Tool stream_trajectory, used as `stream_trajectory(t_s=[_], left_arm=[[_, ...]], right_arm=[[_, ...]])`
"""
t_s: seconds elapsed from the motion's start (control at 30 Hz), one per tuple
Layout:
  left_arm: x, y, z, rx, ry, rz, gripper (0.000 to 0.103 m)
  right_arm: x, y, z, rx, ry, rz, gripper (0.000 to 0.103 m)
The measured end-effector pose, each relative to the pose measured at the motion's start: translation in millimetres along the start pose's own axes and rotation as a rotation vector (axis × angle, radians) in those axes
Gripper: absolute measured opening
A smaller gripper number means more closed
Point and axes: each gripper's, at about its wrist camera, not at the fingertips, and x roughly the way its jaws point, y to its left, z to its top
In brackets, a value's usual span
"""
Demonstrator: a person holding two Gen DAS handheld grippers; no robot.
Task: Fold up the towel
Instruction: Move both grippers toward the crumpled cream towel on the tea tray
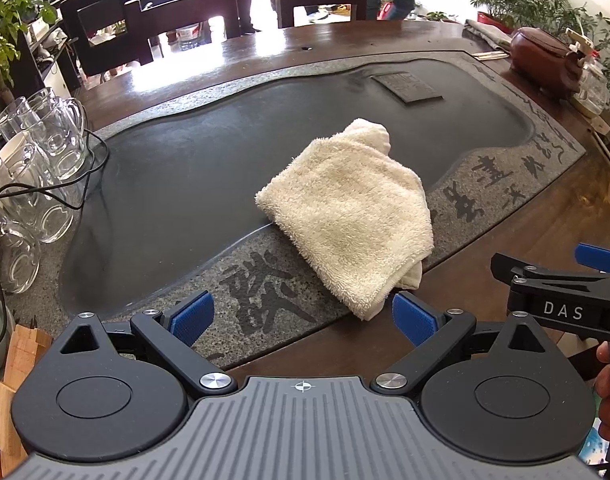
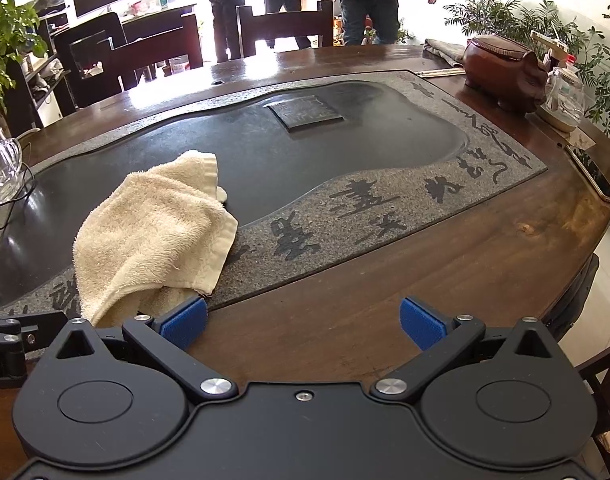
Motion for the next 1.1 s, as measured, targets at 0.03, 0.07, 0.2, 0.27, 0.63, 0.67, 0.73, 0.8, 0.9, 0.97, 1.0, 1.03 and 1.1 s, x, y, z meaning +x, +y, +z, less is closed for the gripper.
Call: stream_trajectory(t_s=[0.03,0.07,0.2,0.27,0.63,0.67,0.73,0.8,0.9,0.97,1.0,1.03,1.1], left_arm=[[0.4,-0.5,-0.2,0.002,0.001,0.000,0.097],[0.5,-0.8,-0.4,0.003,0.003,0.001,0.097],[-0.3,-1.7,-0.6,0.005,0.002,-0.001,0.097],[-0.5,-2.1,-0.7,0.007,0.002,-0.001,0.097],[0.1,-4.3,-1.6,0.009,0.009,-0.007,0.097],[0.1,-4.3,-1.6,0.009,0.008,-0.007,0.097],[0.6,-4.7,-1.7,0.010,0.010,-0.006,0.097],[1.1,-5.1,-1.8,0.010,0.012,-0.004,0.097],[0.3,-6.1,-2.1,0.013,0.009,-0.009,0.097],[0.2,-7.5,-1.9,0.017,0.008,-0.010,0.097],[0.3,-7.8,-1.8,0.018,0.009,-0.011,0.097],[0.3,-8.0,-1.7,0.019,0.009,-0.012,0.097],[0.5,-8.6,-1.5,0.020,0.010,-0.011,0.097]], right_arm=[[0.1,-0.1,-0.1,0.001,0.001,0.000,0.103],[0.1,-0.3,-0.2,0.001,0.001,0.000,0.103],[-0.9,-1.0,-0.7,0.001,0.001,0.000,0.103],[-1.2,-1.1,-0.5,0.001,0.000,0.000,0.103],[-1.3,-0.4,-0.5,-0.001,0.003,-0.002,0.103],[-1.1,-0.3,-0.5,-0.001,0.003,-0.002,0.103],[-0.7,-0.3,-0.7,-0.002,0.005,-0.003,0.103],[-1.3,-0.2,-0.8,-0.003,0.004,-0.002,0.103],[-2.4,-1.1,-0.7,-0.002,0.001,-0.002,0.103],[-2.2,-1.7,-0.8,0.000,0.001,-0.004,0.103],[-2.2,-2.3,-0.8,0.002,0.002,-0.005,0.103],[-2.3,-2.8,-0.8,0.003,0.002,-0.005,0.103],[-2.5,-3.3,-0.9,0.004,0.002,-0.007,0.103]])
